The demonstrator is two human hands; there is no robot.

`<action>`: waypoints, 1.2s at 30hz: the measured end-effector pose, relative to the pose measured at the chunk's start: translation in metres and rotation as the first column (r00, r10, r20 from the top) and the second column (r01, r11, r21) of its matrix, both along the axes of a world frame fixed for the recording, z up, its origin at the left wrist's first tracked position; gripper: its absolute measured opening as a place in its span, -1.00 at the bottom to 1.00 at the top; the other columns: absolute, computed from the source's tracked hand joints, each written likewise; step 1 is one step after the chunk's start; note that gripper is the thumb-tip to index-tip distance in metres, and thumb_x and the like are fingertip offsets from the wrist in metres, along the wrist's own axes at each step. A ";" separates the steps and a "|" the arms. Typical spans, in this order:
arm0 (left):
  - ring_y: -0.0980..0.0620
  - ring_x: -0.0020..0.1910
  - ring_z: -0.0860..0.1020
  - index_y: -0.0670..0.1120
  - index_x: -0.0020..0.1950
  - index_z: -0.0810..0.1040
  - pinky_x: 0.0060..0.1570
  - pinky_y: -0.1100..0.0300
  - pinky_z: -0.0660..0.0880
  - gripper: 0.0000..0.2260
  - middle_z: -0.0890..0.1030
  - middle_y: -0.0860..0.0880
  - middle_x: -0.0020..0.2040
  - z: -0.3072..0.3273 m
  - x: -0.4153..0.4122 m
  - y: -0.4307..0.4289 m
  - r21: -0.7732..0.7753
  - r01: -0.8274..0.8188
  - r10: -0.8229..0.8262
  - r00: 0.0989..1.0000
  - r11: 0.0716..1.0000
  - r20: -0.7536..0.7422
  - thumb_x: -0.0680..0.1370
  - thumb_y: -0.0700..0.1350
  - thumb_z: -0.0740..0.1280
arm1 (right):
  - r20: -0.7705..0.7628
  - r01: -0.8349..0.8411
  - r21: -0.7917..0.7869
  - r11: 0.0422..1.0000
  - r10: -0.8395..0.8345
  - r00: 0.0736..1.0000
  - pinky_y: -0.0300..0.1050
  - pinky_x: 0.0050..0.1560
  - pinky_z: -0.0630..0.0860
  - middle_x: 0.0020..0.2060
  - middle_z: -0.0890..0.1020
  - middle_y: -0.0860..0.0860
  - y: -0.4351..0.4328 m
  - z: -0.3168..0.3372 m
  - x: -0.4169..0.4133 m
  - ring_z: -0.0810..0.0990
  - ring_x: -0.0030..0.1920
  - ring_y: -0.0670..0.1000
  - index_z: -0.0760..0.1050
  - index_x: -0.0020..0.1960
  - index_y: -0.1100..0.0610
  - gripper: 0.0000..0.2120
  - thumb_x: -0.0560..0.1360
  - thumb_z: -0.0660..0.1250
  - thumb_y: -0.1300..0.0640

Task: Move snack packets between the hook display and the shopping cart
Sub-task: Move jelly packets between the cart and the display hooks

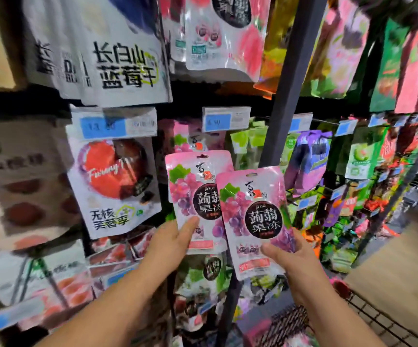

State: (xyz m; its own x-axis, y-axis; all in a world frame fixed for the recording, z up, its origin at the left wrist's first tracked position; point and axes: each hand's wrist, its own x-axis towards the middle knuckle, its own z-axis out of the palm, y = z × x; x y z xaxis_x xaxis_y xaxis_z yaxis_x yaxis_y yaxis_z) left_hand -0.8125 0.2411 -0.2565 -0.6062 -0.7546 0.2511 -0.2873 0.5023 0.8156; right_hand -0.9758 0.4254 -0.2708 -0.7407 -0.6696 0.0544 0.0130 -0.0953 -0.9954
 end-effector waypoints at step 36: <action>-0.07 -0.31 0.34 -0.13 -0.35 0.26 -0.38 0.13 0.20 -0.58 0.33 -0.06 -0.40 0.028 -0.044 -0.048 0.108 -0.145 0.153 0.986 0.984 -0.070 0.61 0.06 0.22 | -0.061 -0.076 -0.076 0.994 0.072 0.996 0.09 0.20 0.52 -0.05 0.71 0.05 -0.044 0.025 -0.018 0.67 0.05 0.08 0.63 -0.05 -0.05 -0.65 0.22 0.59 0.19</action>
